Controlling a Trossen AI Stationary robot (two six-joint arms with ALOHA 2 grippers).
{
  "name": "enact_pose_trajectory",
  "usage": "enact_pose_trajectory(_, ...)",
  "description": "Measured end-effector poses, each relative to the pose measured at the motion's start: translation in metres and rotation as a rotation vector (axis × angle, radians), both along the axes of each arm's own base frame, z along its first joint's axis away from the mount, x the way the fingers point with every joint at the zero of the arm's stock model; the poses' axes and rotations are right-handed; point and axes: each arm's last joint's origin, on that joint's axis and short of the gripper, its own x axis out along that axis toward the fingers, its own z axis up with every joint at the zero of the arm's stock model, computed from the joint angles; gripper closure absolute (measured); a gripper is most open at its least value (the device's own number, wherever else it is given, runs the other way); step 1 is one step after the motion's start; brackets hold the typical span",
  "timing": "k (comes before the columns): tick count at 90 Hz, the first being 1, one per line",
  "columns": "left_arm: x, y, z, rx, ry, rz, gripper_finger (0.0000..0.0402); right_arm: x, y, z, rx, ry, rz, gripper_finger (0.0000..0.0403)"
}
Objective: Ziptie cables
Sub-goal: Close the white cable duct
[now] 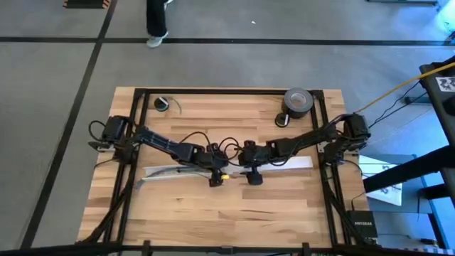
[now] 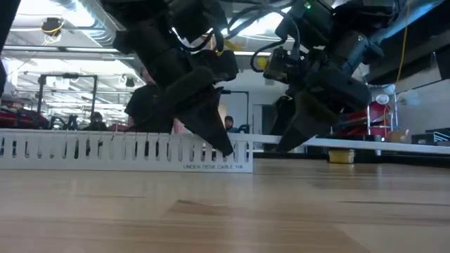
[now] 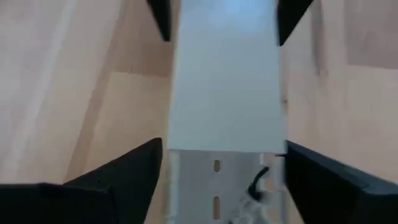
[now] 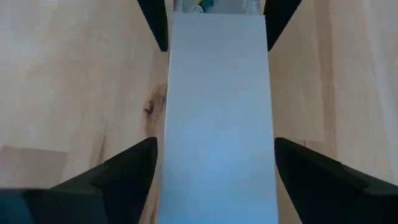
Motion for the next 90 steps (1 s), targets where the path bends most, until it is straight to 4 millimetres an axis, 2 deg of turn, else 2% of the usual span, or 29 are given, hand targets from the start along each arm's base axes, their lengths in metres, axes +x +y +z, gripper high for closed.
enact_pose_trajectory(90, 0.0, 0.0011, 0.0002, -0.055, 0.015, -0.059, 0.0102, 0.0, 0.0, 0.0001, 0.001, 0.0, 0.001, 0.0095)
